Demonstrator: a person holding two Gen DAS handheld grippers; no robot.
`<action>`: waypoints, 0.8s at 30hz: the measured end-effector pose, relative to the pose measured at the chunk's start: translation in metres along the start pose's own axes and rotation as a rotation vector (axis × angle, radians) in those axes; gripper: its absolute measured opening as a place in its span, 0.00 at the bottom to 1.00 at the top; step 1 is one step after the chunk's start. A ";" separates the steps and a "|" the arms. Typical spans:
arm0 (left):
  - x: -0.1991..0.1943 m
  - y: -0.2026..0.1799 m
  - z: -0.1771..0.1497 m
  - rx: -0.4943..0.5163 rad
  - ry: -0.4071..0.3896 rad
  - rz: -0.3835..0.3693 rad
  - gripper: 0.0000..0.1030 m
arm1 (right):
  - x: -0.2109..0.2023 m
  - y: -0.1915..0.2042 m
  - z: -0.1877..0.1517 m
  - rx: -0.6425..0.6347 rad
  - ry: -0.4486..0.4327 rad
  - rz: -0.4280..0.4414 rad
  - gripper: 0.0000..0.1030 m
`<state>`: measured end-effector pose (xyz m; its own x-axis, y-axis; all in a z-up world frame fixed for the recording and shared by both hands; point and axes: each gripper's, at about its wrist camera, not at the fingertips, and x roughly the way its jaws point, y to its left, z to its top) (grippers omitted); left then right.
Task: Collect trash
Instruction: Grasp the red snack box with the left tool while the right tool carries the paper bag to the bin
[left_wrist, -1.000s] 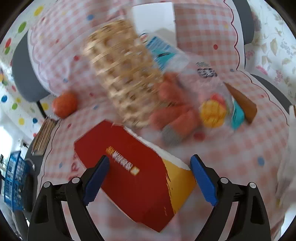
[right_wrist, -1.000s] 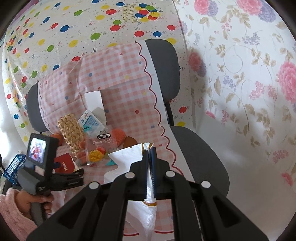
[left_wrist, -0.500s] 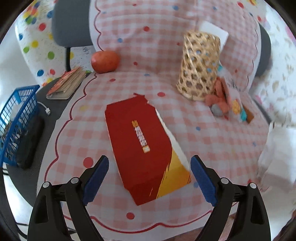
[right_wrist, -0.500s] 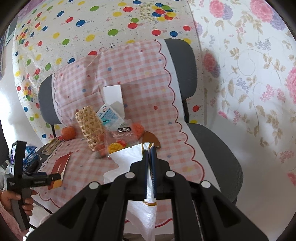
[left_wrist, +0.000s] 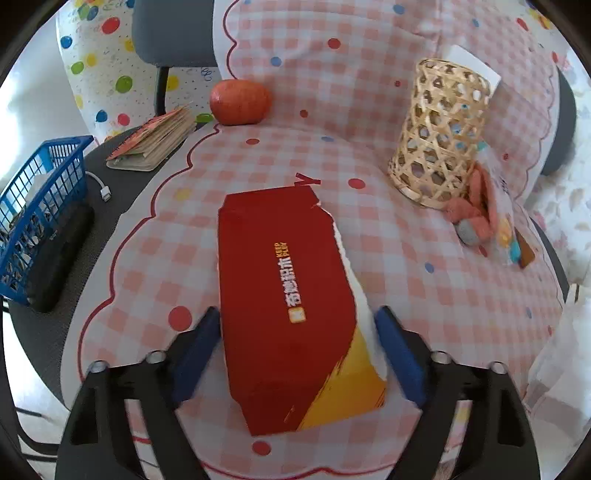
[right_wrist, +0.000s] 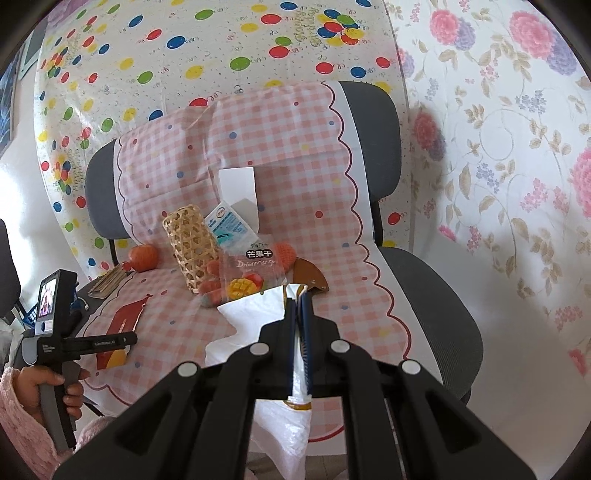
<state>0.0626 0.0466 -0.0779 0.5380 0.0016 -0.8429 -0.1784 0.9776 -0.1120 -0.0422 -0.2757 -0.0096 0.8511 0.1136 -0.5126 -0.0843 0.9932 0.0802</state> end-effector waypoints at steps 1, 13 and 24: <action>-0.002 0.000 -0.001 0.013 0.005 -0.024 0.76 | -0.001 0.000 0.000 0.001 -0.001 0.001 0.04; -0.082 -0.097 -0.070 0.411 -0.161 -0.285 0.76 | -0.054 -0.025 -0.016 0.063 -0.044 -0.055 0.04; -0.105 -0.194 -0.163 0.674 -0.139 -0.558 0.76 | -0.136 -0.070 -0.094 0.135 0.004 -0.325 0.04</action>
<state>-0.0939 -0.1777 -0.0537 0.5045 -0.5298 -0.6818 0.6399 0.7595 -0.1166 -0.2005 -0.3584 -0.0256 0.8202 -0.2074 -0.5332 0.2601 0.9653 0.0246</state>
